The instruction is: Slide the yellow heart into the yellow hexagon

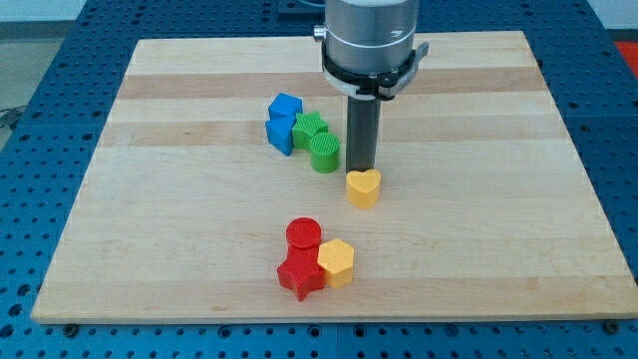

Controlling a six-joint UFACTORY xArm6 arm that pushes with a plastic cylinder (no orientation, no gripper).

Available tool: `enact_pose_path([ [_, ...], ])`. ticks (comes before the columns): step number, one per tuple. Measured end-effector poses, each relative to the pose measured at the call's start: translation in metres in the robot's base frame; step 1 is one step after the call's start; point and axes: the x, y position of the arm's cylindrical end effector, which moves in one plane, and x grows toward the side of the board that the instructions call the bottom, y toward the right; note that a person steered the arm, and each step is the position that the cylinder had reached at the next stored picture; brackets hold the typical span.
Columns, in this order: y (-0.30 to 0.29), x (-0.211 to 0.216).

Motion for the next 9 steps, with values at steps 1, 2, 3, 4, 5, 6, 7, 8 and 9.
enact_pose_path([
  [1,0.007,0.003],
  [2,0.007,0.032],
  [3,0.007,0.042],
  [4,0.004,0.051],
  [5,0.016,0.041],
  [6,0.02,0.041],
  [7,0.019,0.041],
  [8,0.016,0.041],
  [9,0.009,0.041],
])
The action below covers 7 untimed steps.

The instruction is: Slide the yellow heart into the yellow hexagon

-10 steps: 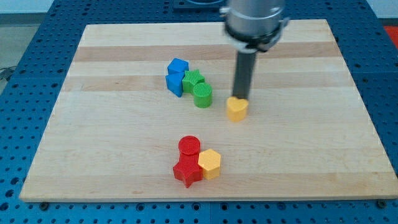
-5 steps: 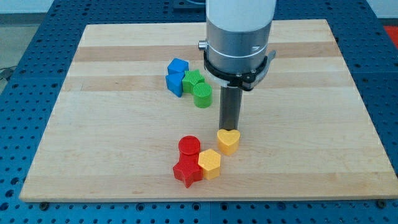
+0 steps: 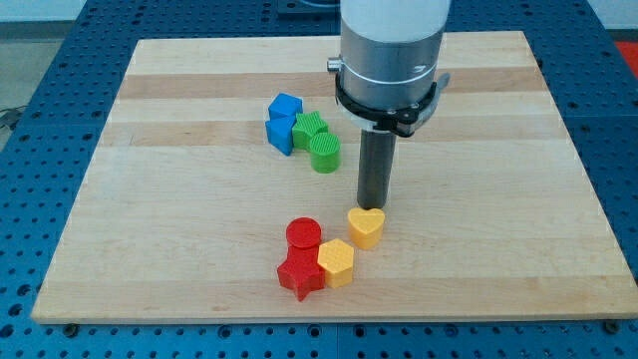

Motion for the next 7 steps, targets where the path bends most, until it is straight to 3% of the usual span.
enact_pose_path([
  [4,-0.01,0.038],
  [5,-0.01,0.038],
  [7,0.049,0.004],
])
